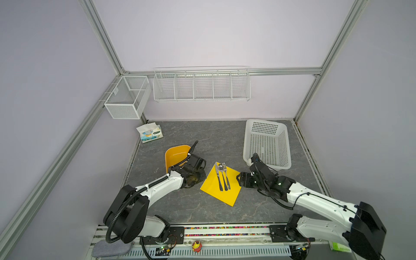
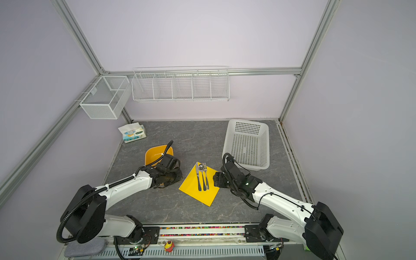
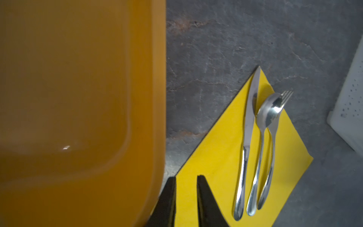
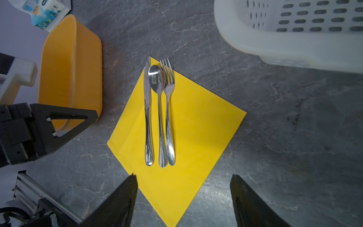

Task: Place the utensils on the paper napkin and roll it up
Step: 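Open the left gripper to release the knife while the right gripper shifts nearer the napkin, then lower both grippers to the napkin corners nearest the robot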

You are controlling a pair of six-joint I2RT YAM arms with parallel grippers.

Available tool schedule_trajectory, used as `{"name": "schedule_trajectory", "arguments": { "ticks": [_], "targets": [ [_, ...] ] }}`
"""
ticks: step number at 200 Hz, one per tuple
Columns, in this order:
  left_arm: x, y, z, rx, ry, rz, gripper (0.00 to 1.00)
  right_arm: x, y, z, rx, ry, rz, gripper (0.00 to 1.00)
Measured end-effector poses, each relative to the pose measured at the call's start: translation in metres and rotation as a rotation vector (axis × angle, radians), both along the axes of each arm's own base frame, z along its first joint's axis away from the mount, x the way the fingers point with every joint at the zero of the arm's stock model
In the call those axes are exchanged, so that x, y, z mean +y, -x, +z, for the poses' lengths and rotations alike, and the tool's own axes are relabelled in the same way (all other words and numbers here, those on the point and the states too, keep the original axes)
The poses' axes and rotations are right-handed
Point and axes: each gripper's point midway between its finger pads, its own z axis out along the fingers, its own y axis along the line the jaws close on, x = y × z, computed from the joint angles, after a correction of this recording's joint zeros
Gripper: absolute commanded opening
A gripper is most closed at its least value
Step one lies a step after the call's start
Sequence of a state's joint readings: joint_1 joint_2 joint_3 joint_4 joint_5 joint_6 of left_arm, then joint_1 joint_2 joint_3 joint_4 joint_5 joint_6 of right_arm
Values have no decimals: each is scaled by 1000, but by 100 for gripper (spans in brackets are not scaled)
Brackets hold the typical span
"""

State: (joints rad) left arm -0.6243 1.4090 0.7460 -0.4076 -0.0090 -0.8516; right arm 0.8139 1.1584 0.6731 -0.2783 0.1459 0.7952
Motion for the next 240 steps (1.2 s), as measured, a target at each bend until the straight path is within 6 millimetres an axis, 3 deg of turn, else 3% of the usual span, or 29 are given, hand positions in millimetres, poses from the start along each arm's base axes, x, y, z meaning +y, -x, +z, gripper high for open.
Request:
{"name": "schedule_trajectory", "arguments": {
  "ticks": [37,82,114,152,189,240],
  "targets": [
    [22,-1,-7,4,-94,35,21,7,7,-19,50,-3,35,77],
    [29,7,-6,-20,-104,12,21,12,44,-36,107,-34,125,77],
    [19,22,5,-69,10,-61,25,8,71,-45,166,-113,130,75],
    [-3,44,35,-179,147,-177,31,8,99,-61,277,-225,106,67],
    [-17,55,56,-265,214,-270,32,24,106,-58,338,-295,116,59],
    [-19,55,68,-328,214,-325,34,39,106,-66,419,-346,54,60]
  ]
}}
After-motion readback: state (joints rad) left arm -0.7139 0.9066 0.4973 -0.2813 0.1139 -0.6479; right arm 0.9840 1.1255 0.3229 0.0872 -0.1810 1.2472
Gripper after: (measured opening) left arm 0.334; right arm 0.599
